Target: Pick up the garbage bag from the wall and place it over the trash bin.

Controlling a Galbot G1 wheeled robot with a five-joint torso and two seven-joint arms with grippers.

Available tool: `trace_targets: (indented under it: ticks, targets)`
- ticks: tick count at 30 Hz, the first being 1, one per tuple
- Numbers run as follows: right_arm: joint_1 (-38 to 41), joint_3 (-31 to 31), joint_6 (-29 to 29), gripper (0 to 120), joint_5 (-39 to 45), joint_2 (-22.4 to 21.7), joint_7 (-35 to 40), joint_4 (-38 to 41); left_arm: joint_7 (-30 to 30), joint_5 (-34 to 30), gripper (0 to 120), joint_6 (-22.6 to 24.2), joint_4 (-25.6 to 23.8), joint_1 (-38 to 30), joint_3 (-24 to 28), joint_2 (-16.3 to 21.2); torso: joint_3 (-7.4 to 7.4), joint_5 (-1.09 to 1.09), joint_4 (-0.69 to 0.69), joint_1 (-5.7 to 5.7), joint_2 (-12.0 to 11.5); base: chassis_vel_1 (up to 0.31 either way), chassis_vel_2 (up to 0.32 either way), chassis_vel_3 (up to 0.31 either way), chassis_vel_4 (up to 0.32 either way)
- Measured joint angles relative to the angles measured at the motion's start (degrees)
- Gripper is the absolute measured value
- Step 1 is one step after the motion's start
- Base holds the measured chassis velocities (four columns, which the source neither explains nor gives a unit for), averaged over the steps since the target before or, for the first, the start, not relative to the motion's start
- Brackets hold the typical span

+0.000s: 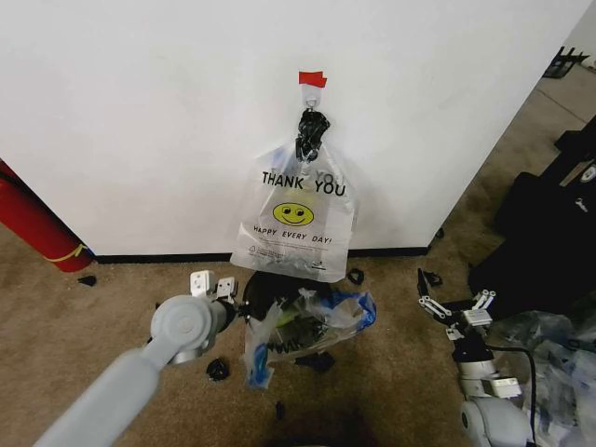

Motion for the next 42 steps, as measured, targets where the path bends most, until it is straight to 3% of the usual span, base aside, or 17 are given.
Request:
trace_targets:
  ticks: [5, 10, 16, 23, 31, 36, 42]
  targets:
    - [-0.53, -0.09, 0.15, 100, 0.03, -0.01, 0.0, 0.6, -3.16, -3.94, 4, -0.36, -3.03, 2.46, -1.69, -1.02, 0.01, 0.0, -0.01, 0.0, 0.0, 0.0, 0.0, 0.0, 0.0]
    - [-1.22, 0.28, 0.57, 100, 0.35, -0.37, 0.01, 1.19, -9.27, -10.27, 4, -3.8, -7.83, 4.66, -4.4, -3.3, 0.01, 0.01, -0.01, 0.0, 0.0, 0.0, 0.0, 0.0, 0.0]
    - [-1.72, 0.25, 0.88, 100, 0.43, -0.25, 0.02, 1.56, -14.05, -12.79, 4, -7.45, -10.61, 5.92, -5.68, -5.73, 0.0, 0.01, -0.02, 0.0, 0.0, 0.0, 0.0, 0.0, 0.0]
    - [-1.94, -0.01, 0.96, 100, 0.2, 0.12, 0.01, 2.04, -18.39, -11.99, 4, -10.19, -13.17, 9.36, -4.49, -5.87, 0.0, 0.0, 0.0, 0.0, 0.0, 0.0, 0.0, 0.0, 0.0]
    - [-1.94, -0.7, 0.94, 100, -0.98, 1.22, 0.0, 2.06, -20.46, -9.97, 4, -12.17, -12.17, 9.6, -4.55, -8.68, 0.0, 0.0, 0.0, 0.0, 0.0, 0.0, 0.0, 0.0, 0.0]
    - [-1.65, -0.99, 0.57, 100, -1.8, 1.64, 0.0, 2.06, -20.55, -6.45, 4, -12.08, -8.39, 8.24, -4.25, -13.23, 0.0, 0.0, 0.0, 0.0, 0.0, 0.0, 0.0, 0.0, 0.0]
    - [-1.37, -1.03, 0.36, 100, -2.05, 1.76, 0.01, 1.77, -18.24, -4.24, 4, -10.71, -6.34, 7.12, -2.75, -13.6, 0.0, 0.0, -0.01, 0.0, 0.0, 0.0, 0.0, 0.0, 0.0]
